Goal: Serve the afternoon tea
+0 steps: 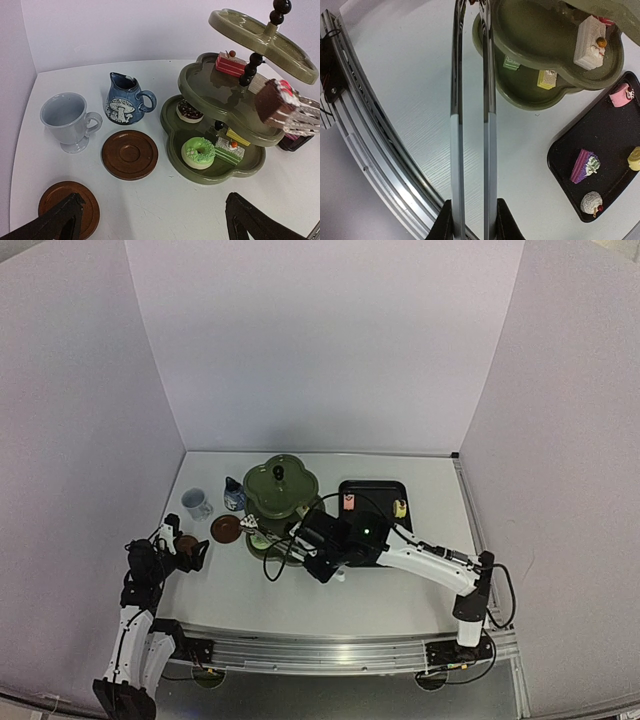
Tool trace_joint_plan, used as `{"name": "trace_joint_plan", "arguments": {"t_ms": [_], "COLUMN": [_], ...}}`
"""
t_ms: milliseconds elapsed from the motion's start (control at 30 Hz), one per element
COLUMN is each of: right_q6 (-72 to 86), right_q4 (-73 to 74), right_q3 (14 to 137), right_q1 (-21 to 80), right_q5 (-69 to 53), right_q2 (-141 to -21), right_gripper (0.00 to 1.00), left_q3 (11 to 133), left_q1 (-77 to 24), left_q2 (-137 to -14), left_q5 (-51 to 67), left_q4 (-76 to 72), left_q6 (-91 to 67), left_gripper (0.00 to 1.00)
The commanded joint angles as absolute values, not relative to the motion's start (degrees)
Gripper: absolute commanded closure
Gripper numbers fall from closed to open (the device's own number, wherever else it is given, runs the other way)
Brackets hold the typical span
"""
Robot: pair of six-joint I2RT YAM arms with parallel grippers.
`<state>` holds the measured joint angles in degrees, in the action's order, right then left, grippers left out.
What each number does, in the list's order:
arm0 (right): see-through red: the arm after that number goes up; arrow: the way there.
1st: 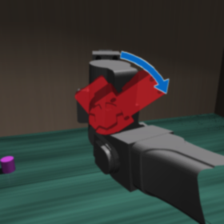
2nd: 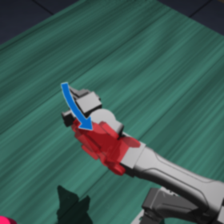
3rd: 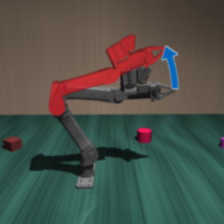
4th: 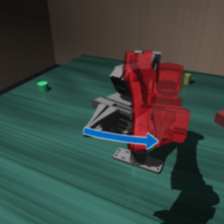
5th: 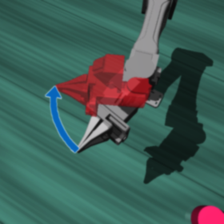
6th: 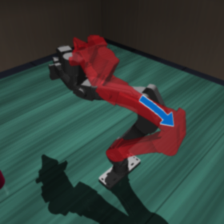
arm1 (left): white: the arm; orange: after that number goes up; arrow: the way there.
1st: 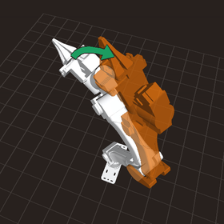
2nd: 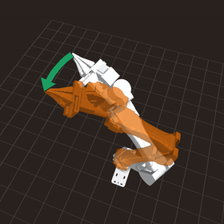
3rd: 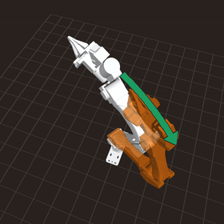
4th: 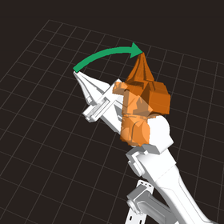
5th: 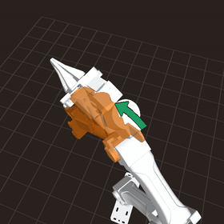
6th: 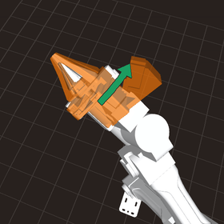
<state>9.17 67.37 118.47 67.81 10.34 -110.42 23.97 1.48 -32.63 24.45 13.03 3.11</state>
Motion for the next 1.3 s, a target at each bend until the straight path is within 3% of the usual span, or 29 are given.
{"name": "trace_joint_plan", "arguments": {"t_ms": [0, 1133, 1200, 1267], "right_q6": [10.70, 22.45, 22.67, 22.82], "right_q4": [64.94, 58.01, 58.01, 58.09], "right_q3": [122.50, 129.19, 129.05, 129.26], "right_q1": [64.49, 62.73, 62.70, 62.58], "right_q5": [10.72, 19.11, 19.08, 18.88], "right_q2": [-114.01, -125.12, -125.17, -125.33], "right_gripper": [1.00, 1.00, 0.95, 0.83], "left_q3": [24.74, 25.23, 25.24, 25.27], "left_q1": [1.75, 1.76, 1.75, 1.76], "left_q2": [-31.61, -33.03, -32.85, -32.62], "left_q5": [25.32, 25.57, 25.64, 25.67], "left_q4": [12.50, 14.01, 14.22, 14.39], "left_q6": [3.79, 4.83, 4.95, 5.00], "left_gripper": [0.00, 0.00, 0.00, 0.00]}}
